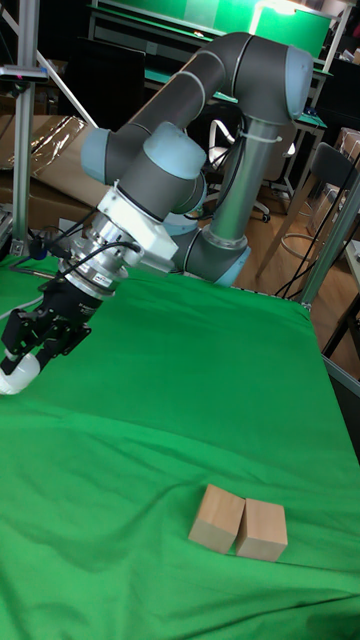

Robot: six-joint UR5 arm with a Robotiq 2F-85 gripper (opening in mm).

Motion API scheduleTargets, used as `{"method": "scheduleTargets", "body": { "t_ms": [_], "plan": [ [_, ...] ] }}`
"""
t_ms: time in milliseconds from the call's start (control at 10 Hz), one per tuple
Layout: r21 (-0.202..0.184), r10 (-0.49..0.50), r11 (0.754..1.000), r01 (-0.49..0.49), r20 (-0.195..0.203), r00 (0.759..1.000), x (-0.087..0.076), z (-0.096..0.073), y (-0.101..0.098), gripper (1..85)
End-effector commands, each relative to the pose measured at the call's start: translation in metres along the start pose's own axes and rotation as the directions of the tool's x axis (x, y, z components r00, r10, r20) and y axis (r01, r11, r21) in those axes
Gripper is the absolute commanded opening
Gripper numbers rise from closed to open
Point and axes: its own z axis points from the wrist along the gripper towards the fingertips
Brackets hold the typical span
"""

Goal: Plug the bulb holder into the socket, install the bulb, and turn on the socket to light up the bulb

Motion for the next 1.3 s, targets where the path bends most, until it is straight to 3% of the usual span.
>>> {"method": "scheduleTargets", "body": {
  "t_ms": [0,300,400,500,700,900,1200],
  "plan": [
    [-0.012,0.081,0.997,-0.08,0.039,0.996,-0.005,0.001,0.0,1.0],
    [-0.065,0.103,0.993,-0.098,0.088,0.991,-0.02,0.0,0.012,1.0],
    [-0.082,0.118,0.99,-0.11,0.093,0.989,-0.022,-0.001,0.016,1.0],
    [-0.126,0.164,0.98,-0.152,0.091,0.982,-0.024,-0.002,0.026,1.0],
    [-0.145,0.168,0.977,-0.153,0.093,0.981,-0.025,-0.003,0.031,1.0],
    [-0.146,0.139,0.981,-0.127,0.077,0.987,-0.02,-0.002,0.032,1.0],
    [-0.157,0.094,0.984,-0.083,0.065,0.993,0.016,-0.013,0.024,1.0]
  ]
}}
